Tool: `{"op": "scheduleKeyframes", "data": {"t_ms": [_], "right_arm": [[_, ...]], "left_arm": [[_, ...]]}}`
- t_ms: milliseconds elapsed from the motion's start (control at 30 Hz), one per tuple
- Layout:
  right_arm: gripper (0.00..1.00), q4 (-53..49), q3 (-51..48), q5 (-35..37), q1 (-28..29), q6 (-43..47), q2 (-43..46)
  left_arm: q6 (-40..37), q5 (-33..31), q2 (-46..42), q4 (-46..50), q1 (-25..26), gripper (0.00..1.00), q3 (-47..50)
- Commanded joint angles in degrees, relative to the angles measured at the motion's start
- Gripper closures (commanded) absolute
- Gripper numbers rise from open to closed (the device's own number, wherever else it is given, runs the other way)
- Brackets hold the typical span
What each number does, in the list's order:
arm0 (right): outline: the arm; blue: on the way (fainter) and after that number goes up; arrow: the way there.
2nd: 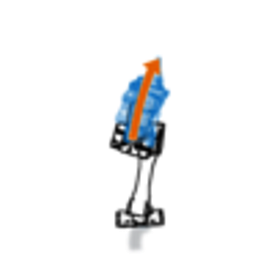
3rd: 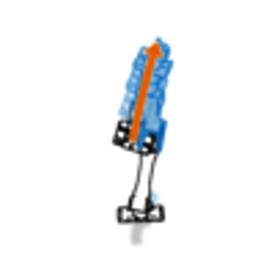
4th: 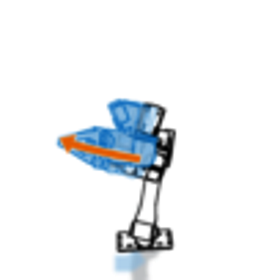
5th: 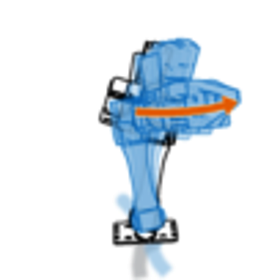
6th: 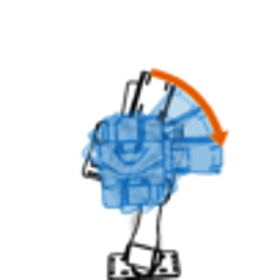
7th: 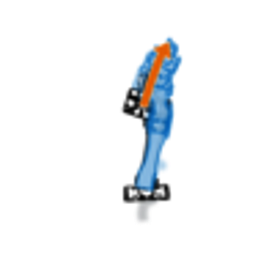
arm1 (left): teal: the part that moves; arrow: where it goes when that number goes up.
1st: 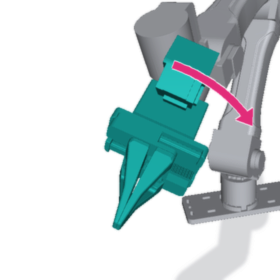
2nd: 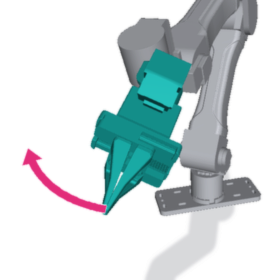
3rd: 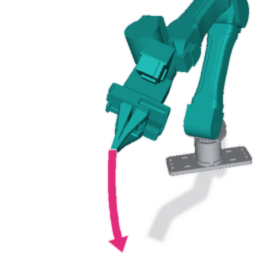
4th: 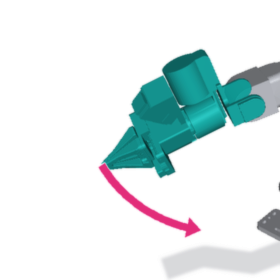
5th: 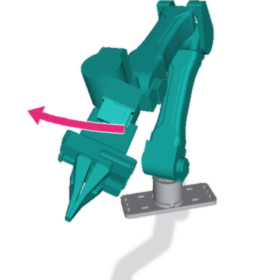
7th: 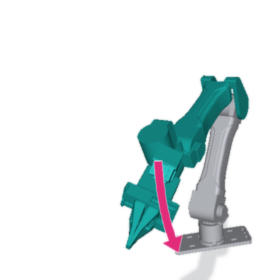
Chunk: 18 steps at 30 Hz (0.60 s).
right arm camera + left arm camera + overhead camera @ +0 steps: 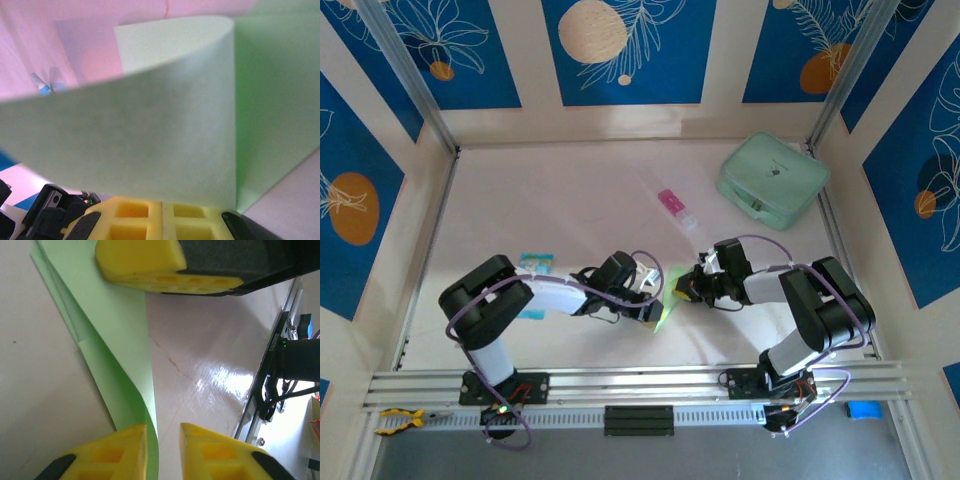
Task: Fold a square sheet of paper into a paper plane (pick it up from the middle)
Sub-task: Perform the fifth fold on the wing at the bottom-center of the table.
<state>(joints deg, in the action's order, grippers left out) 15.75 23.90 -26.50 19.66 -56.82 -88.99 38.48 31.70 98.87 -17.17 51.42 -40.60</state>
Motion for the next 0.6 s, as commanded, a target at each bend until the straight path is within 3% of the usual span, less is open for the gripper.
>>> {"op": "scheduleKeyframes", "data": {"t_ms": [0,433,567], "right_arm": [[0.94,-6.16,-0.9,5.06,0.23,0.35,-1.1],[0.94,-6.51,-0.96,5.23,0.26,0.33,-0.92],[0.94,-6.47,-0.94,5.26,0.23,0.35,-0.92]], "left_arm": [[0.54,1.47,1.54,-1.72,-0.53,0.81,-0.84],[0.72,3.28,3.26,-0.32,-0.53,0.81,-1.85],[1.07,3.44,3.02,-0.84,-0.52,0.9,-1.24]]}}
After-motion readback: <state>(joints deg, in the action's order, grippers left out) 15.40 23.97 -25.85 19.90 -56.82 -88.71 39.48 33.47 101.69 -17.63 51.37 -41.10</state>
